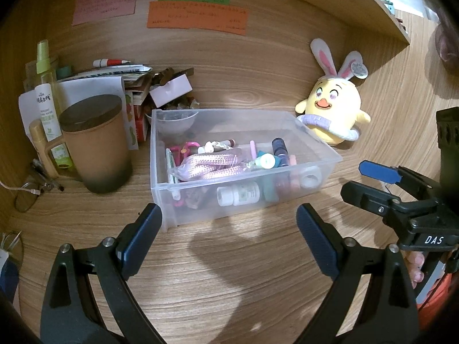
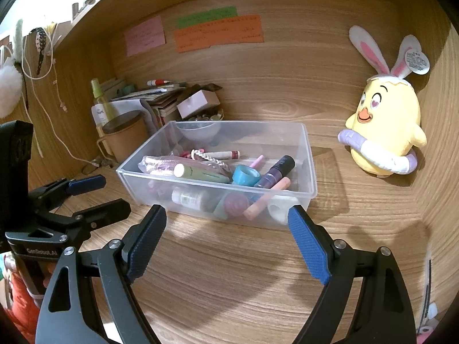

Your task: Organize objects

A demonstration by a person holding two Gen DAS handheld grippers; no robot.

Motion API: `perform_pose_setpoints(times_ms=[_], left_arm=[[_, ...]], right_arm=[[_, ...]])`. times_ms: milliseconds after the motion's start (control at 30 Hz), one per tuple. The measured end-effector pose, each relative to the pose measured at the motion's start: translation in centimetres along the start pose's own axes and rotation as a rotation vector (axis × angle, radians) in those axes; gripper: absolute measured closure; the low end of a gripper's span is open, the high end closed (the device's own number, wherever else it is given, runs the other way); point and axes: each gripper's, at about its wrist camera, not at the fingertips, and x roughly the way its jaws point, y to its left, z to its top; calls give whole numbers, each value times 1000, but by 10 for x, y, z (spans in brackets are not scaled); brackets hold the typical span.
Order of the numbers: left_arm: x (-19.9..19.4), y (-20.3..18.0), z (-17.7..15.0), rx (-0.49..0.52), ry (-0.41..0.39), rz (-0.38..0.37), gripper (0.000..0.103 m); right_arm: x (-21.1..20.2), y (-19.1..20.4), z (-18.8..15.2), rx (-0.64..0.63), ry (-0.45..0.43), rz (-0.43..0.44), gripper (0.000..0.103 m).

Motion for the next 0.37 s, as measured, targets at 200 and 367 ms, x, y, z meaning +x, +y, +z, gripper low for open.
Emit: perform_pose_setpoints(times_ms=[200,367], left_arm=[[-1,0,0,1,-11,-10,7],[-4,1,0,-3,-21,-7,7]], right_arm=[[0,1,2,-12,-3,1,18],[1,2,1,-13,0,0,18]])
